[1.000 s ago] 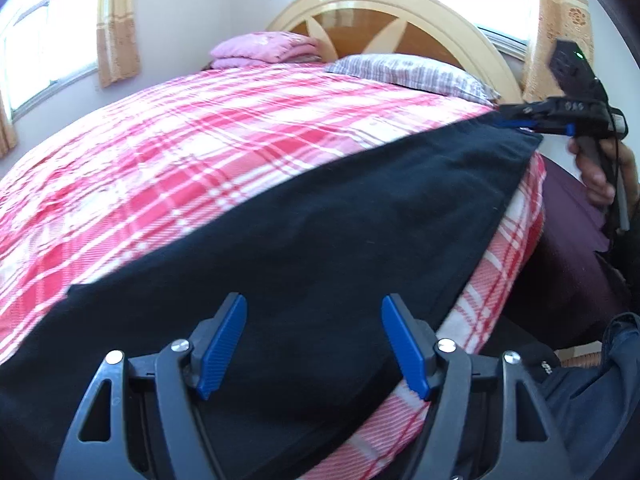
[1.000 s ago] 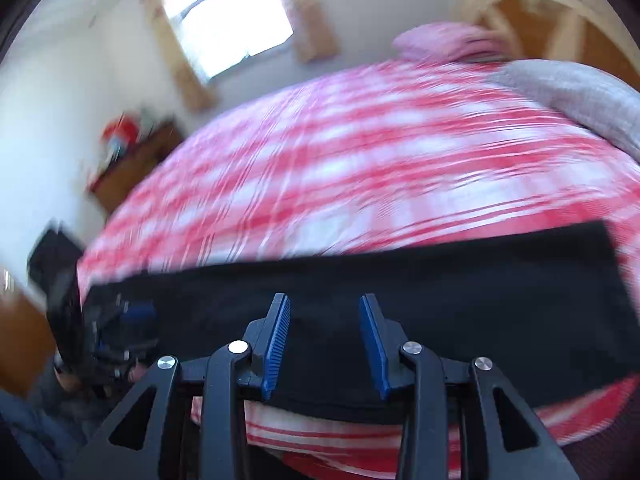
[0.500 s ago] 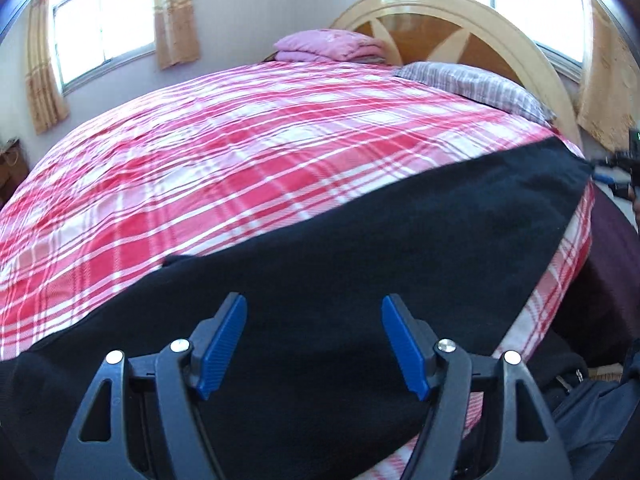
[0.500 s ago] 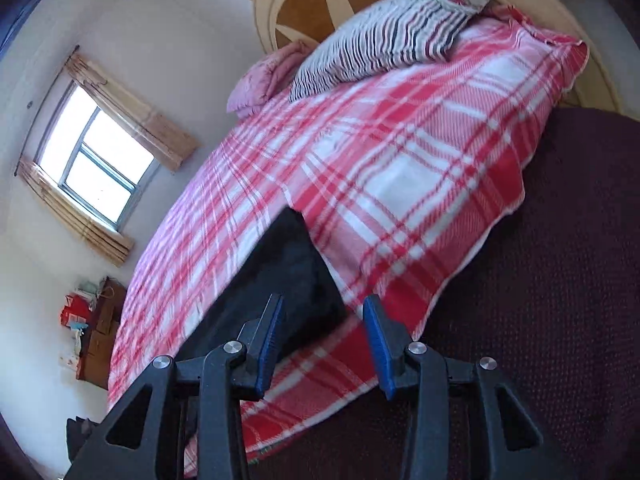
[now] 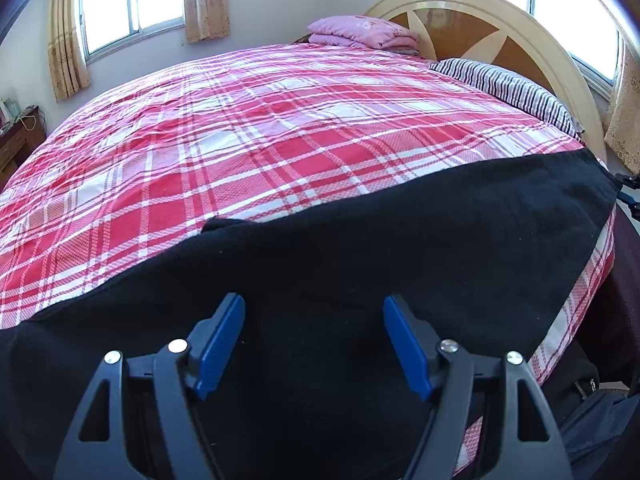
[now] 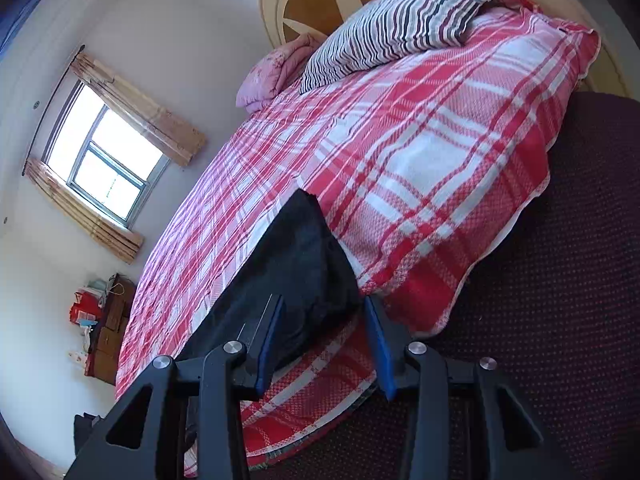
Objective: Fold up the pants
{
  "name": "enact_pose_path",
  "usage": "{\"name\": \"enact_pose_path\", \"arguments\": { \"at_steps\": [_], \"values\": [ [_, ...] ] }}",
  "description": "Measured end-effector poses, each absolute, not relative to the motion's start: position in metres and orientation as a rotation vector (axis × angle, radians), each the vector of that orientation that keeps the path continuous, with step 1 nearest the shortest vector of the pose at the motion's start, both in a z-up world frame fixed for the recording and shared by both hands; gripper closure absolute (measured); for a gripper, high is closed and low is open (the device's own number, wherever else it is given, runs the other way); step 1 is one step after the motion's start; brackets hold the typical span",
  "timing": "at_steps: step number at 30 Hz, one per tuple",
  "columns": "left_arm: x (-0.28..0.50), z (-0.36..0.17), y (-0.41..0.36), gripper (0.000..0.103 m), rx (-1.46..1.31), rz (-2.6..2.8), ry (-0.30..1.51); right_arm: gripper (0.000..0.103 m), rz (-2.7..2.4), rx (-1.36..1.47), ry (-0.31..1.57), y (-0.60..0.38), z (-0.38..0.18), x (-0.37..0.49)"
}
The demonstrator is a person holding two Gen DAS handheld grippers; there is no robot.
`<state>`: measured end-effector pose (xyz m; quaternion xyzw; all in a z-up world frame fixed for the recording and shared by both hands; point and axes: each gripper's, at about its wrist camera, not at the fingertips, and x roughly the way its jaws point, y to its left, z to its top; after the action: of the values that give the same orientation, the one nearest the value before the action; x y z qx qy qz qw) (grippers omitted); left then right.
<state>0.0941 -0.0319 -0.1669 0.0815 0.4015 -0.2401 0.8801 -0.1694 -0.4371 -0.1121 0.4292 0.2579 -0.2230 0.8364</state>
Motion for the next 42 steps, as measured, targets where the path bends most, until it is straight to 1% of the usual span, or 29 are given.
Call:
{"name": "enact_pose_path", "arguments": {
  "at_steps": [4,8,9,11,16,18,19,22,24,28,30,33,39,41,42],
  "values": [
    [0.093,-0.168,-0.034,0.028,0.186,-0.495,0.832,0.061,-0.473,0.884,0.547,-0.439,-0.118,-0.16],
    [0.093,-0.169,-0.034,0.025,0.183,-0.498,0.83,0.061,-0.472,0.871,0.514,-0.442,-0.126,-0.158],
    [0.094,-0.169,-0.034,0.025,0.185,-0.497,0.829,0.063,-0.477,0.87,0.495,-0.443,-0.124,-0.161],
    [0.093,-0.17,-0.035,0.024,0.191,-0.498,0.828,0.07,-0.513,0.86,0.45,-0.445,-0.12,-0.168],
    [0.093,-0.17,-0.036,0.022,0.197,-0.499,0.83,0.071,-0.53,0.883,0.45,-0.455,-0.13,-0.167],
    [0.094,-0.168,-0.036,0.022,0.2,-0.501,0.833,0.071,-0.533,0.866,0.453,-0.455,-0.125,-0.166],
    [0.094,-0.168,-0.035,0.022,0.203,-0.501,0.835,0.071,-0.542,0.856,0.451,-0.455,-0.121,-0.167],
    [0.098,-0.158,-0.031,0.022,0.227,-0.488,0.827,0.057,-0.559,0.818,0.429,-0.453,-0.107,-0.173],
    [0.102,-0.149,-0.026,0.022,0.238,-0.474,0.81,0.057,-0.552,0.813,0.421,-0.461,-0.099,-0.171],
    [0.113,-0.128,0.005,0.022,0.238,-0.418,0.778,0.057,-0.469,0.841,0.458,-0.477,-0.094,-0.16],
    [0.115,-0.128,0.021,0.022,0.258,-0.374,0.778,0.057,-0.438,0.845,0.5,-0.484,-0.096,-0.153],
    [0.119,-0.135,0.059,0.022,0.277,-0.272,0.8,0.057,-0.405,0.841,0.562,-0.486,-0.103,-0.144],
    [0.123,-0.158,0.15,0.022,0.174,-0.075,0.866,0.057,-0.309,0.861,0.643,-0.482,-0.12,-0.127],
    [0.125,-0.165,0.168,0.022,0.138,-0.047,0.879,0.057,-0.313,0.849,0.651,-0.479,-0.12,-0.123],
    [0.126,-0.17,0.179,0.02,0.1,-0.037,0.888,0.057,-0.313,0.836,0.662,-0.476,-0.118,-0.12]
  ]
}}
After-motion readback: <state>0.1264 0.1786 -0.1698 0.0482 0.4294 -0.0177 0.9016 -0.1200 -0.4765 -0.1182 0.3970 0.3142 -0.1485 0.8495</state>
